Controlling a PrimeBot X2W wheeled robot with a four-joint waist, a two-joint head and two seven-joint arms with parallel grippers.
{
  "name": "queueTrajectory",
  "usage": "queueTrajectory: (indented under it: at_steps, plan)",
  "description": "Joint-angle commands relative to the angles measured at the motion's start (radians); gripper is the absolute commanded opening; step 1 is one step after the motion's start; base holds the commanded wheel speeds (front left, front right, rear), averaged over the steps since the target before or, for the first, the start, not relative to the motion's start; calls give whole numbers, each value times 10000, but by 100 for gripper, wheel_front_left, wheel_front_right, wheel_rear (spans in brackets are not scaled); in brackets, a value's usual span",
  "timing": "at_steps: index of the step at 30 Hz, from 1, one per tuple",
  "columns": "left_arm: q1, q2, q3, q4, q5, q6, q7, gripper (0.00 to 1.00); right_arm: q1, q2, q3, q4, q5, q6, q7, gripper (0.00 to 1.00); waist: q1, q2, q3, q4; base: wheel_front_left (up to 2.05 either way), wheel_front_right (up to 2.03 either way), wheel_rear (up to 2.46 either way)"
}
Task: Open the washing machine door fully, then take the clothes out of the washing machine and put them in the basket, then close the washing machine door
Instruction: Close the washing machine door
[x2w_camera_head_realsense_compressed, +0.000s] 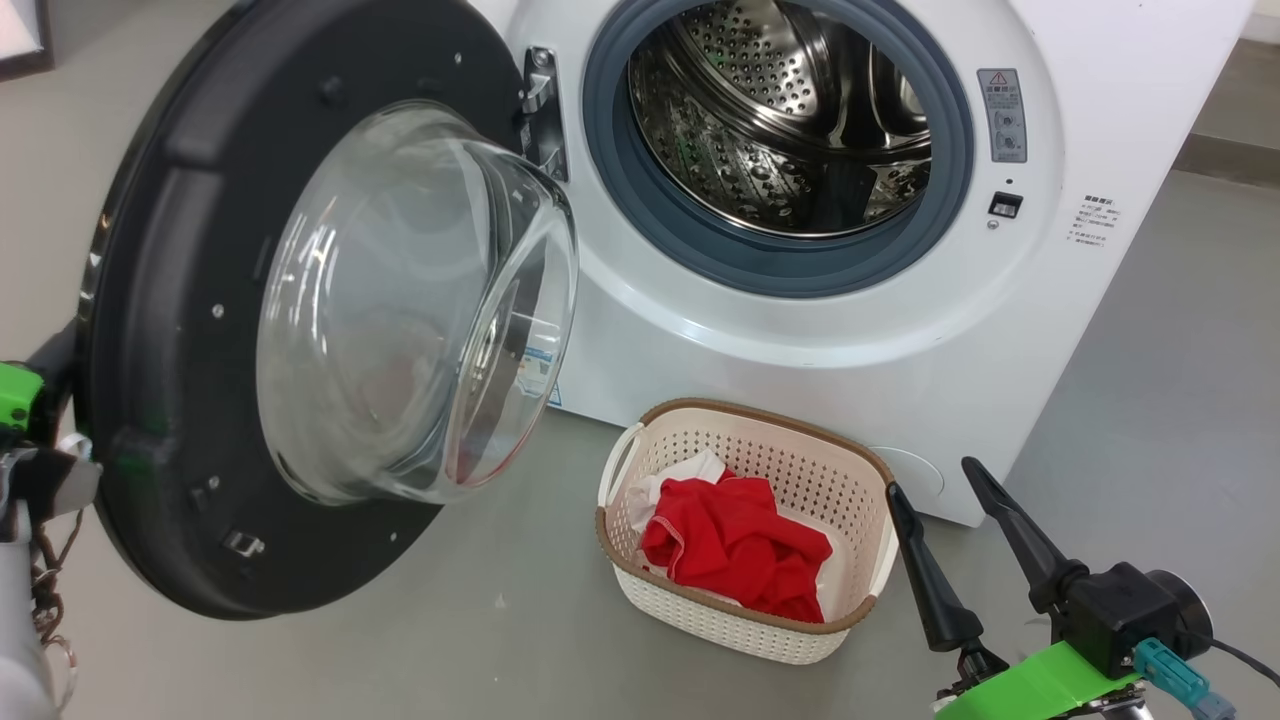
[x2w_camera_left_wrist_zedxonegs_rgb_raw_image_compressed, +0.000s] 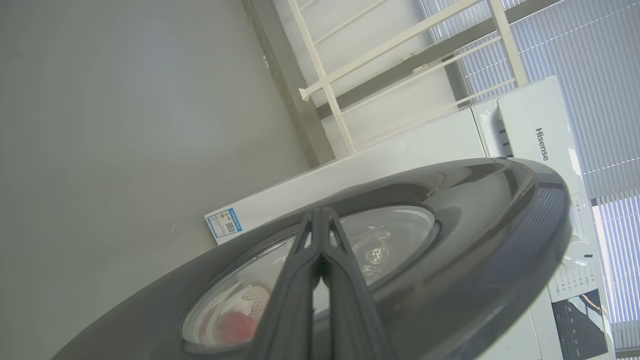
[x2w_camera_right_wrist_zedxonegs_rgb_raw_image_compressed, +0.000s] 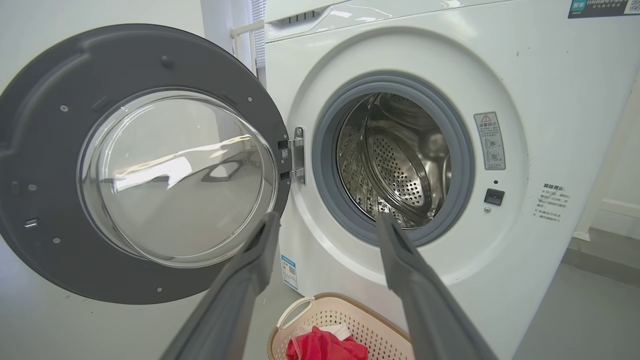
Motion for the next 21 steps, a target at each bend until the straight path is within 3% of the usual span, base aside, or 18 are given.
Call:
queueTrajectory:
  at_steps: [1, 21]
  plan:
    - [21, 205, 46, -435, -77, -136, 180, 0, -235, -93, 238, -200, 160, 62, -117, 100, 0, -1, -13, 11, 0, 0, 0]
    - [1579, -867, 120, -3598, -764, 595, 1258, 0, -286, -93, 253, 74, 383, 62, -425, 100, 0, -1, -65, 42, 0, 0, 0]
